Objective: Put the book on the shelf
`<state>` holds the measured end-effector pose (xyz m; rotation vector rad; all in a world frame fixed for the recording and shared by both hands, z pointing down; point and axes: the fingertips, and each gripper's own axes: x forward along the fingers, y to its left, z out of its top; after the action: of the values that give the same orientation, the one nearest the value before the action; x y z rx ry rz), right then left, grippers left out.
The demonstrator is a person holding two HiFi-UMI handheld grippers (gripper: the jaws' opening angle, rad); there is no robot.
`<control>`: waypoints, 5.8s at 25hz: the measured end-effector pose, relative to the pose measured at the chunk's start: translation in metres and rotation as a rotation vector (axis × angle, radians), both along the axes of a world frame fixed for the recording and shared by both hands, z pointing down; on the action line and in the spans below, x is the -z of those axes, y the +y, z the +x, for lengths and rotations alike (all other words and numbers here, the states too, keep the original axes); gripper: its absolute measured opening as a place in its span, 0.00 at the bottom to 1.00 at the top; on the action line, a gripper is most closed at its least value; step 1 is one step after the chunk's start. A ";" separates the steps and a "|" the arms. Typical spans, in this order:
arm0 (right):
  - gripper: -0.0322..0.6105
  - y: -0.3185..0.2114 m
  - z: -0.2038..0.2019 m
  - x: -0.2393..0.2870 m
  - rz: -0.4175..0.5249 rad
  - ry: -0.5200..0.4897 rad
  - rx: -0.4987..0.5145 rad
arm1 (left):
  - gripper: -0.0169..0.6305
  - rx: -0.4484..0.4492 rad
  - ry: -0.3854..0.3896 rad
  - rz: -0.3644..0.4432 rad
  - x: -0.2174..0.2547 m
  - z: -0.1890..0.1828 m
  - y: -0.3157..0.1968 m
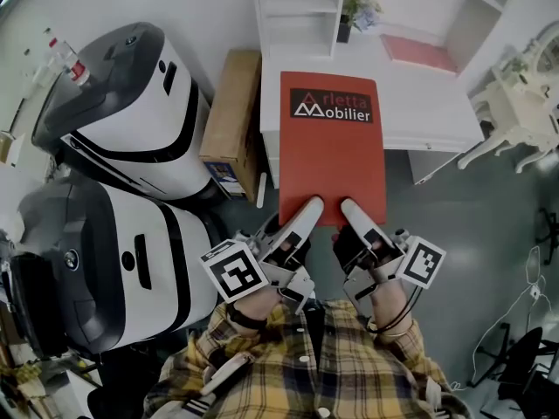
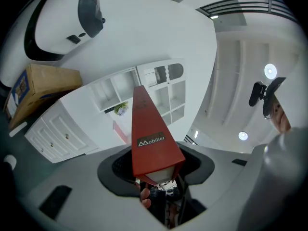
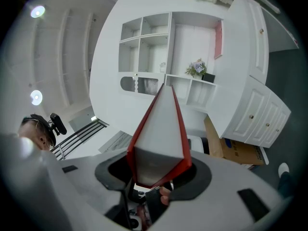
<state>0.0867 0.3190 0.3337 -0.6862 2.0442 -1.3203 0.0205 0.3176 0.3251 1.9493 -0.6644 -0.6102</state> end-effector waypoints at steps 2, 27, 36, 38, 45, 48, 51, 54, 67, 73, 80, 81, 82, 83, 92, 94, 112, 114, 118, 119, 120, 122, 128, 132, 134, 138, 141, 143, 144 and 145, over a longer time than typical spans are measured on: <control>0.37 -0.027 -0.007 0.000 0.000 0.006 0.000 | 0.36 0.000 0.004 -0.003 0.000 -0.007 -0.027; 0.37 -0.266 -0.092 0.000 -0.022 0.057 -0.052 | 0.36 -0.061 0.041 -0.047 -0.004 -0.092 -0.269; 0.37 -0.302 -0.086 0.000 -0.026 0.061 -0.042 | 0.36 -0.044 0.054 -0.055 -0.007 -0.086 -0.304; 0.37 -0.313 -0.081 -0.001 -0.023 0.058 -0.034 | 0.36 -0.037 0.052 -0.052 -0.008 -0.081 -0.314; 0.37 -0.370 -0.056 0.002 -0.005 0.054 0.005 | 0.36 0.008 0.054 -0.037 -0.004 -0.056 -0.368; 0.37 -0.395 -0.041 0.004 -0.005 0.054 0.026 | 0.36 0.026 0.053 -0.033 -0.001 -0.041 -0.392; 0.37 -0.422 -0.027 0.006 -0.009 0.050 0.051 | 0.36 0.053 0.051 -0.033 0.000 -0.028 -0.418; 0.37 -0.454 -0.014 0.003 -0.017 0.047 0.085 | 0.36 0.084 0.049 -0.041 -0.002 -0.014 -0.447; 0.37 -0.494 0.001 -0.004 -0.027 0.045 0.110 | 0.36 0.115 0.044 -0.060 -0.009 0.000 -0.486; 0.37 -0.499 0.002 -0.014 -0.055 0.046 0.066 | 0.36 0.081 0.055 -0.079 -0.017 0.000 -0.494; 0.37 -0.513 0.004 -0.020 -0.075 0.056 0.031 | 0.36 0.049 0.064 -0.099 -0.025 0.002 -0.510; 0.37 -0.515 0.004 -0.021 -0.079 0.056 0.028 | 0.36 0.047 0.068 -0.101 -0.026 0.002 -0.512; 0.37 -0.516 0.004 -0.022 -0.082 0.057 0.025 | 0.36 0.045 0.072 -0.104 -0.027 0.002 -0.514; 0.37 -0.517 0.004 -0.023 -0.084 0.060 0.022 | 0.36 0.041 0.075 -0.105 -0.027 0.002 -0.515; 0.37 -0.540 -0.003 -0.038 -0.105 0.070 0.033 | 0.36 0.048 0.056 -0.135 -0.042 -0.006 -0.537; 0.37 -0.545 -0.005 -0.043 -0.114 0.076 0.038 | 0.36 0.052 0.060 -0.144 -0.047 -0.008 -0.542; 0.37 -0.603 -0.006 -0.071 -0.169 0.079 -0.004 | 0.36 0.077 0.075 -0.190 -0.074 -0.012 -0.600; 0.37 -0.610 -0.005 -0.072 -0.173 0.075 -0.018 | 0.36 0.081 0.076 -0.190 -0.074 -0.012 -0.607; 0.37 -0.622 -0.004 -0.073 -0.183 0.065 -0.048 | 0.36 0.093 0.063 -0.189 -0.076 -0.012 -0.617; 0.37 -0.624 -0.004 -0.073 -0.185 0.063 -0.053 | 0.36 0.095 0.063 -0.189 -0.076 -0.013 -0.620; 0.37 -0.627 -0.004 -0.073 -0.187 0.061 -0.057 | 0.36 0.097 0.064 -0.190 -0.075 -0.014 -0.623; 0.37 -0.631 -0.005 -0.071 -0.190 0.060 -0.063 | 0.36 0.099 0.070 -0.197 -0.073 -0.015 -0.627; 0.36 -0.624 -0.005 -0.064 -0.185 0.054 -0.076 | 0.36 0.110 0.079 -0.198 -0.067 -0.015 -0.621; 0.37 -0.630 -0.004 -0.066 -0.197 0.052 -0.081 | 0.36 0.116 0.074 -0.193 -0.069 -0.016 -0.628; 0.38 -0.631 -0.005 -0.067 -0.206 0.044 -0.077 | 0.36 0.121 0.075 -0.197 -0.070 -0.017 -0.633; 0.39 -0.626 -0.005 -0.064 -0.211 0.012 -0.072 | 0.36 0.124 0.075 -0.193 -0.066 -0.015 -0.640; 0.38 -0.623 -0.009 -0.066 -0.213 0.014 -0.049 | 0.36 0.128 0.068 -0.197 -0.068 -0.013 -0.648; 0.34 -0.625 -0.013 -0.070 -0.222 0.014 -0.039 | 0.36 0.133 0.065 -0.206 -0.071 -0.015 -0.653; 0.33 -0.627 -0.014 -0.072 -0.225 0.012 -0.038 | 0.36 0.135 0.064 -0.209 -0.072 -0.016 -0.655; 0.32 -0.629 -0.015 -0.073 -0.228 0.011 -0.040 | 0.36 0.136 0.062 -0.211 -0.073 -0.017 -0.657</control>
<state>0.0713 -0.3098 0.4064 -0.8310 1.8955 -1.5446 0.0033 -0.3392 0.3984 1.6941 -0.7940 -0.6536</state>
